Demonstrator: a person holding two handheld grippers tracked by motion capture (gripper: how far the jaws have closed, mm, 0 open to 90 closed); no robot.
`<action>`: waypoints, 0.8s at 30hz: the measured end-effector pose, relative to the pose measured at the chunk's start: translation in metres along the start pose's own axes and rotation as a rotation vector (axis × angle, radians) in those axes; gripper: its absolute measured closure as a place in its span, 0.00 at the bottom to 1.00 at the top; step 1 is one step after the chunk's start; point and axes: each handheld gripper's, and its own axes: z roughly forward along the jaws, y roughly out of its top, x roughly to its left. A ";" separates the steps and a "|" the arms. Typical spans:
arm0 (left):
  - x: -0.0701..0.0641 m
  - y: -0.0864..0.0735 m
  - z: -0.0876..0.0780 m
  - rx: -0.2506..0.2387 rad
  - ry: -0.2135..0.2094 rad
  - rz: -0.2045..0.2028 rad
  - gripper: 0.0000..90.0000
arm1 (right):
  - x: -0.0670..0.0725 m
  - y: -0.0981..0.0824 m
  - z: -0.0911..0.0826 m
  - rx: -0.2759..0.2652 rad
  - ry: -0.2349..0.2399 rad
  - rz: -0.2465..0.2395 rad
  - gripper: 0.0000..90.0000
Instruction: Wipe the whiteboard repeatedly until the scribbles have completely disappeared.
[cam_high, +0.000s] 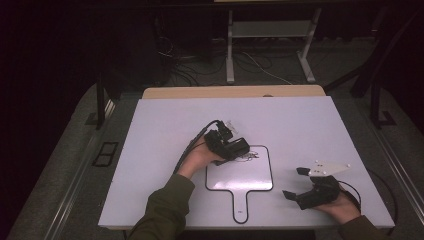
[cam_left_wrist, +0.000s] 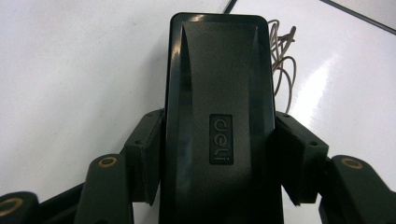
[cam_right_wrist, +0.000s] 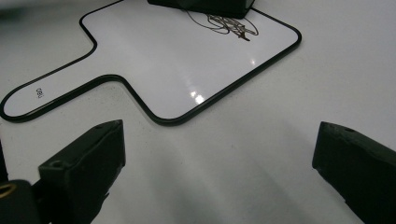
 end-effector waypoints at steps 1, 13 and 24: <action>-0.001 0.001 0.000 0.002 0.002 0.009 0.43 | 0.000 0.000 0.000 0.000 0.000 -0.001 0.02; -0.010 0.012 0.008 0.002 -0.007 0.030 0.43 | 0.000 0.000 0.000 -0.003 0.000 0.001 0.02; -0.020 0.027 0.018 0.012 -0.020 0.081 0.43 | 0.000 0.000 -0.001 -0.005 -0.002 0.000 0.02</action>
